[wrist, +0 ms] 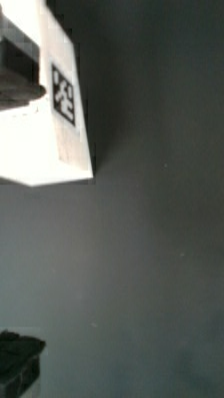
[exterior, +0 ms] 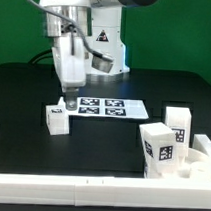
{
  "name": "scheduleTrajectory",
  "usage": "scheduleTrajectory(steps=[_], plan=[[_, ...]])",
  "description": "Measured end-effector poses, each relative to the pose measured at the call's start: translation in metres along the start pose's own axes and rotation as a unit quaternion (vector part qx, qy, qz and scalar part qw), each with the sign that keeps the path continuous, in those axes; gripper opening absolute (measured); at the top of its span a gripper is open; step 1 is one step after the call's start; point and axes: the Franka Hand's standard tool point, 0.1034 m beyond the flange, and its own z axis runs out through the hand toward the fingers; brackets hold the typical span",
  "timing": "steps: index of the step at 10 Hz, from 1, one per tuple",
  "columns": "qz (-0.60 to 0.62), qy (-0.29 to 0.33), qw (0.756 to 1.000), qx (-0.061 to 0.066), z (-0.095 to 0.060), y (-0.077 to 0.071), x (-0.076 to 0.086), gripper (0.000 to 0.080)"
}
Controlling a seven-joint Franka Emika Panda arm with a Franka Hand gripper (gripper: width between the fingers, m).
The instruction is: Assemble stool
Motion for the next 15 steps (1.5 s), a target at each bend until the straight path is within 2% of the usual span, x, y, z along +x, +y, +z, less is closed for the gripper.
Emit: scheduleTrajectory(steps=[1,3,6,7,8,9,10,12,14,15], plan=[[-0.051,-0.007,0.999,0.000,-0.001,-0.001,-0.002,0.0648],[-0.204,-0.012,0.979,0.000,0.000,0.003,0.003,0.0648],[-0.281,-0.008,0.960,-0.002,0.000,0.004,0.005,0.0648],[-0.332,-0.009,0.943,-0.003,0.000,0.004,0.006,0.0648],[-0.436,-0.013,0.900,-0.002,0.001,0.004,0.006,0.0648],[-0.490,-0.031,0.871,-0.012,0.005,0.004,-0.004,0.0648],[-0.540,-0.036,0.840,-0.028,0.009,0.003,-0.013,0.0648],[-0.586,-0.034,0.809,-0.030,0.008,0.004,-0.008,0.0648],[-0.641,-0.041,0.765,-0.037,0.008,0.005,-0.006,0.0648],[-0.672,-0.058,0.737,-0.050,0.010,0.006,-0.006,0.0648]])
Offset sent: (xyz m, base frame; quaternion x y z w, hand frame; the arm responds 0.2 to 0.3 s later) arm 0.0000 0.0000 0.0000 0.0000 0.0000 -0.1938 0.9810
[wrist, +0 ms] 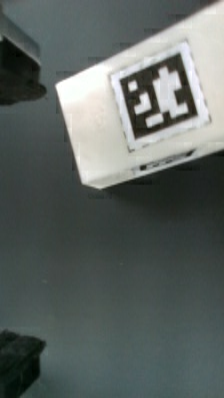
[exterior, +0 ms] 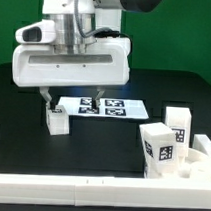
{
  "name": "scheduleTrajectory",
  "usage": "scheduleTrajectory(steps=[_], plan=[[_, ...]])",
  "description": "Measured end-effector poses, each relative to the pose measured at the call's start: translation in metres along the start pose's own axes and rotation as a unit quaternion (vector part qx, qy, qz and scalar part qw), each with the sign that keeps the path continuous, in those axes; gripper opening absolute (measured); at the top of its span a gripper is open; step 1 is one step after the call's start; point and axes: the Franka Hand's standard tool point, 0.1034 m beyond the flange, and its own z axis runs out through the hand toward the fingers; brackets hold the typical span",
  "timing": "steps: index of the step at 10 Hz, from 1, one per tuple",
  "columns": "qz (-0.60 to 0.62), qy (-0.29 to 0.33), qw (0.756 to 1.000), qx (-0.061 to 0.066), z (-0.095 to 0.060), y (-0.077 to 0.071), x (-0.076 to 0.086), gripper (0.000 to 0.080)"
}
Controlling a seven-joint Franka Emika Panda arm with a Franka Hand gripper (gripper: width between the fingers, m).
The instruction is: Assemble stool
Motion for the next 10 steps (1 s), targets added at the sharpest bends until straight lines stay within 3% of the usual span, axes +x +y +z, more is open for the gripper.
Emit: scheduleTrajectory(steps=[2,3,5,6,7,8,10], plan=[[-0.057,-0.034,0.998,0.000,0.001,-0.004,0.003,0.0648],[-0.079,-0.023,0.996,-0.017,0.003,-0.009,0.004,0.0648],[-0.088,-0.024,0.996,-0.018,0.004,-0.008,0.002,0.0648],[-0.087,-0.041,0.995,-0.010,0.005,-0.009,0.001,0.0648],[-0.080,-0.072,0.994,0.001,0.004,-0.003,0.004,0.0648],[-0.071,-0.103,0.992,0.001,0.001,0.004,0.009,0.0648],[-0.059,-0.208,0.976,-0.019,0.006,0.011,0.009,0.0648]])
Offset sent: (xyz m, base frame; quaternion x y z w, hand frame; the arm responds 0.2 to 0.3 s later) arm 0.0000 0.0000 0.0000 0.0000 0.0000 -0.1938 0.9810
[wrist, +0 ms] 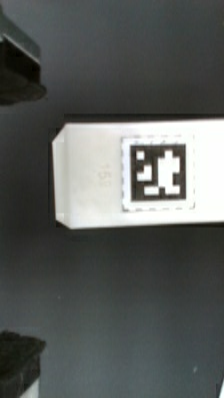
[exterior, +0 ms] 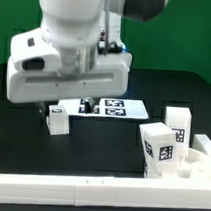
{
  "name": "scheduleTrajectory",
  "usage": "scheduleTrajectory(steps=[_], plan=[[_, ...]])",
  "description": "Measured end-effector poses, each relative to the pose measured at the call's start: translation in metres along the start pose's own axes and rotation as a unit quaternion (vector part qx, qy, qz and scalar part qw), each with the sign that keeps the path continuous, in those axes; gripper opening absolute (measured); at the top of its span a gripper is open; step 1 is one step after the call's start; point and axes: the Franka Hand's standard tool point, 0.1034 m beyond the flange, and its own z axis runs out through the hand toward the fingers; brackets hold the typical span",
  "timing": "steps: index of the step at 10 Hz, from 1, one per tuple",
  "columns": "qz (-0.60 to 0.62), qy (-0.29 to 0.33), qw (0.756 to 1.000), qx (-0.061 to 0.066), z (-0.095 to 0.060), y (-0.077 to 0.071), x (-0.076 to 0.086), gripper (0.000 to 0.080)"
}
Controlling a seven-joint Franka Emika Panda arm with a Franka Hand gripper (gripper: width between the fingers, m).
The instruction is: Assemble stool
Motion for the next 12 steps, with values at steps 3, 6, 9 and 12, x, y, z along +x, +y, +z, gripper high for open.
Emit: scheduleTrajectory(steps=[3,6,9,12], plan=[[0.006,-0.074,0.997,0.010,0.006,-0.008,0.000,0.0648],[0.026,-0.200,0.979,0.008,0.009,0.001,-0.015,0.0648],[0.034,-0.305,0.952,0.007,0.011,0.012,-0.023,0.0648],[0.040,-0.307,0.951,0.005,0.014,0.014,-0.021,0.0648]])
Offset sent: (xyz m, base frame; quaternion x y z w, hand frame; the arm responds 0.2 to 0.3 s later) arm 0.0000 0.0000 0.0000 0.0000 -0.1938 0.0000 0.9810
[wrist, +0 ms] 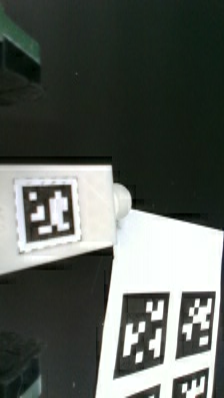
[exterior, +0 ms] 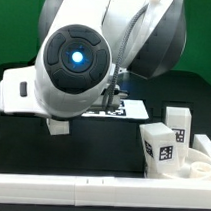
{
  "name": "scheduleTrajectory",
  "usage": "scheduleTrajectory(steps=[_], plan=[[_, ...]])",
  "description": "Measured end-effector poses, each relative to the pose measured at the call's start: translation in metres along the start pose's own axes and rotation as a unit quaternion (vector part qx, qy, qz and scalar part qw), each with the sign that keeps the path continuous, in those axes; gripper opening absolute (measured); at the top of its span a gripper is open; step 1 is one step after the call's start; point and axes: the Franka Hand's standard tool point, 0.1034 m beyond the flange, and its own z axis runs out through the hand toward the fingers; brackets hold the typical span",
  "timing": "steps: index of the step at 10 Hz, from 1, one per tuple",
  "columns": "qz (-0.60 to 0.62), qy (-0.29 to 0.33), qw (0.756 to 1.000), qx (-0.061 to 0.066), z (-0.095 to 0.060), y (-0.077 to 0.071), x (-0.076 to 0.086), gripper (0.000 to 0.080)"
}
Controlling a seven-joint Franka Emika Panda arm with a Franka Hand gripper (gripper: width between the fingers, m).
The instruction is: Assemble stool
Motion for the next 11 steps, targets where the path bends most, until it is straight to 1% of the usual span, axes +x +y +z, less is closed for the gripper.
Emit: scheduleTrajectory(steps=[2,3,4,7,8,9,11], plan=[[0.022,-0.012,1.000,0.000,0.013,0.006,0.009,0.0648],[0.033,-0.017,0.999,-0.001,0.018,0.005,0.012,0.0648],[0.035,-0.019,0.999,-0.001,0.020,0.003,0.014,0.0648],[0.036,-0.019,0.999,0.001,0.020,0.005,0.013,0.0639],[0.037,-0.019,0.999,0.001,0.020,0.005,0.013,0.0472],[0.037,-0.019,0.999,0.002,0.020,0.006,0.013,0.0334],[0.037,-0.015,0.999,0.002,0.017,0.005,0.012,0.0334]])
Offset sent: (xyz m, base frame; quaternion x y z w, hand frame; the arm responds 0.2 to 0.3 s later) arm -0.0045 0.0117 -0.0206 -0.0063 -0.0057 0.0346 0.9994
